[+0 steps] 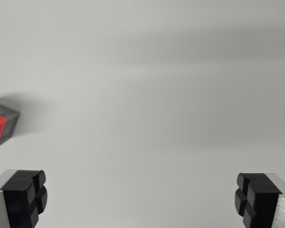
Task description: Destack cube
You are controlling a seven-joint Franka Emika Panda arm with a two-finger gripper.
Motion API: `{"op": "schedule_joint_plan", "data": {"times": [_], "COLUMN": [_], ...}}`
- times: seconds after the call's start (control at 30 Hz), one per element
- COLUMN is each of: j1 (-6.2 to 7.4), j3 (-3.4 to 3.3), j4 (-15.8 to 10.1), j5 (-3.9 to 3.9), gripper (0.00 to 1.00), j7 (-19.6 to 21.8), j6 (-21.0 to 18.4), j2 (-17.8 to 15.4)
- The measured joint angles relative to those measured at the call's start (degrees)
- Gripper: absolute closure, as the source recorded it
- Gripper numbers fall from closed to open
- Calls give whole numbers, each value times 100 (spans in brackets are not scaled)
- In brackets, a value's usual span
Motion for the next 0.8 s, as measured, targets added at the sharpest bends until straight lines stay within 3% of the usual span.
{"op": "schedule_joint_plan", "data": {"times": [0.8], "j1": [305], "j3": [102], "j4": [-312], "j5": [0], "gripper": [0], "j7": [818], "j6": [280], "j2": [38]}}
